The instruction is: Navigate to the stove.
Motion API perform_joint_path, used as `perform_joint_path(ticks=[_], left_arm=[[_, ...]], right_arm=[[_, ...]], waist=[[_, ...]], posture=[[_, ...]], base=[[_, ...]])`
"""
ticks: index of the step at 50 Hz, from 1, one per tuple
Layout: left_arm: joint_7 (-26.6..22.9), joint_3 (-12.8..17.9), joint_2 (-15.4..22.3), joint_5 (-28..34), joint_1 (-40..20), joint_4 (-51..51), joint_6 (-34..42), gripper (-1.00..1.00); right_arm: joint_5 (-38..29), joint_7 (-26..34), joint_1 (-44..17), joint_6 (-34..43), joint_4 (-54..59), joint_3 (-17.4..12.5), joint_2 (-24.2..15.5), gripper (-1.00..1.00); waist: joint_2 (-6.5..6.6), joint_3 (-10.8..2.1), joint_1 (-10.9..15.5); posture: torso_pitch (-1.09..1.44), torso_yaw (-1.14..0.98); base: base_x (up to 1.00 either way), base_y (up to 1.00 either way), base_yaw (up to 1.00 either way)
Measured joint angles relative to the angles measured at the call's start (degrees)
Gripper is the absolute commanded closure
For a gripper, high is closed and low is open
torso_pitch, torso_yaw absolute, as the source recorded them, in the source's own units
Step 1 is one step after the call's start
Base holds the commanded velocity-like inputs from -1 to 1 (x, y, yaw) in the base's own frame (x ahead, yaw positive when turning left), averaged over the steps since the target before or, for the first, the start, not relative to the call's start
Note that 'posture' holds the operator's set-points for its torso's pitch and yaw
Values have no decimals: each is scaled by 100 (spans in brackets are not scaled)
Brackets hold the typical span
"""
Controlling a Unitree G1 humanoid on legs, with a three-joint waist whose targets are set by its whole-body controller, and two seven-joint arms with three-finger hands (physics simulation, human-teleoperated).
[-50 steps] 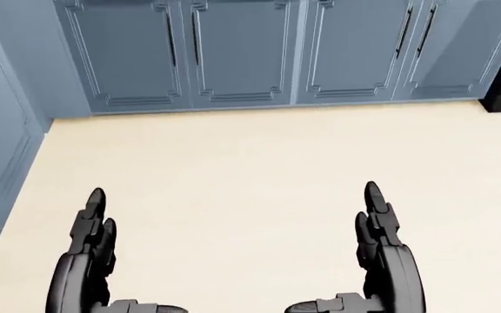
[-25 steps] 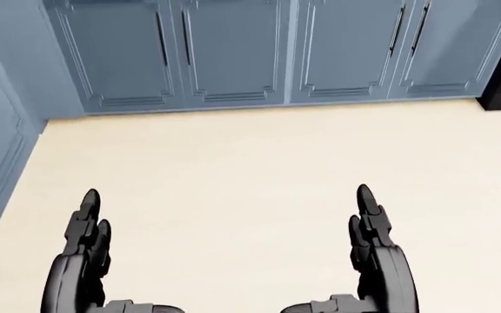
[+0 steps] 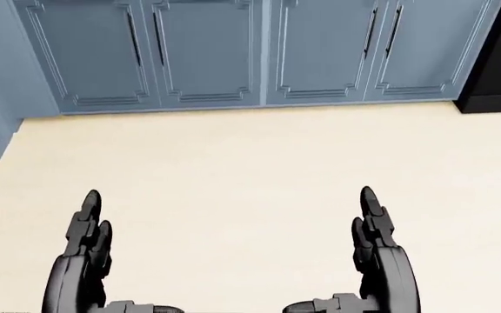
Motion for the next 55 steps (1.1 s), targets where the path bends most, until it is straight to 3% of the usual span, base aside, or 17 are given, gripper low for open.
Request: perform_joint_path(ticks=[3, 5, 6, 9, 16, 21, 23, 26, 29, 32, 34, 38, 43, 48, 49, 53, 55], left_arm=[[-7, -6, 2, -2, -5, -25, -29, -100], [-7, -4, 4, -2, -12, -40, -33, -100], [-7, -24, -44, -1, -28, -27, -38, -100], [-57, -187, -86, -4, -3, 43, -5, -100], [-40, -62, -39, -4, -13, -21, -14, -100], [-33, -85, -47, -4, -20, -41, -40, -100], [-33, -47, -12, -2, -13, 23, -26, -100], [-4, 18, -1, 1, 45, 72, 23, -100], [3, 10, 5, 1, 2, 0, 8, -100], [-2, 5, 6, -3, -8, -43, -36, -100], [-5, -15, -26, -3, -33, -48, -45, -100], [-71, -200, -88, -3, 13, 46, 0, -100], [-53, -83, -45, -3, -11, 1, 3, -100], [-31, -73, -41, -3, -25, -54, -45, -100], [-30, -53, -14, -4, -23, -29, -47, -100], [-4, 9, -4, 0, 42, 65, 20, -100], [0, 9, 1, 0, 14, 21, 17, -100]], right_arm=[[17, -26, -27, -52, -55, -12, 0, -100], [28, -35, -21, -53, -96, -3, 3, -100], [35, -41, -33, -46, -73, -27, -40, -100], [42, -97, 32, 6, -14, -169, -75, -100], [22, -71, 53, 12, -70, -37, -45, -100], [7, -31, 12, -37, -86, -41, -55, -100], [1, -31, 35, -30, -79, 1, -6, -100], [-4, 1, 69, 12, 0, 70, 8, -100], [-5, 6, 17, -18, -9, 32, -2, -100], [-6, -1, 16, -49, -124, 41, 3, -100], [-6, 0, 7, -71, -153, 27, -31, -100], [-10, -56, 72, -31, -41, -142, -78, -100], [-2, -63, 61, 10, -91, -69, -44, -100], [8, -45, 25, 10, -135, -42, -37, -100], [9, -45, 10, 3, -112, -23, -6, -100], [5, -11, 71, 25, 17, 48, 3, -100], [0, -9, 53, 18, -19, 32, -3, -100]], waist=[[-281, 21, 15], [-556, -36, -17], [-556, -57, -74], [-497, -19, -171], [-88, 94, -79], [184, 65, -62], [107, 79, 17], [146, -11, 6], [-36, -3, 4], [-318, 21, 12], [-537, -58, -59], [-448, 18, -158], [-110, 99, -84], [221, 73, -54], [158, 88, -1], [175, -14, -1], [65, -20, -11]], posture=[[0, 0], [0, 0], [0, 0], [0, 0], [0, 0], [0, 0], [0, 0], [0, 0], [0, 0], [0, 0], [0, 0], [0, 0], [0, 0], [0, 0], [0, 0], [0, 0], [0, 0]], base=[[0, -40, 0], [0, -41, 0], [-1, -39, 0], [-1, -40, 0], [0, -40, 0], [0, -40, 0], [0, -40, 0], [0, -40, 0], [0, -41, 0], [0, -41, 0], [0, -41, 0], [0, -41, 0], [0, -40, 0], [0, -41, 0], [-1, -41, 0], [0, -41, 0], [-1, -41, 0]])
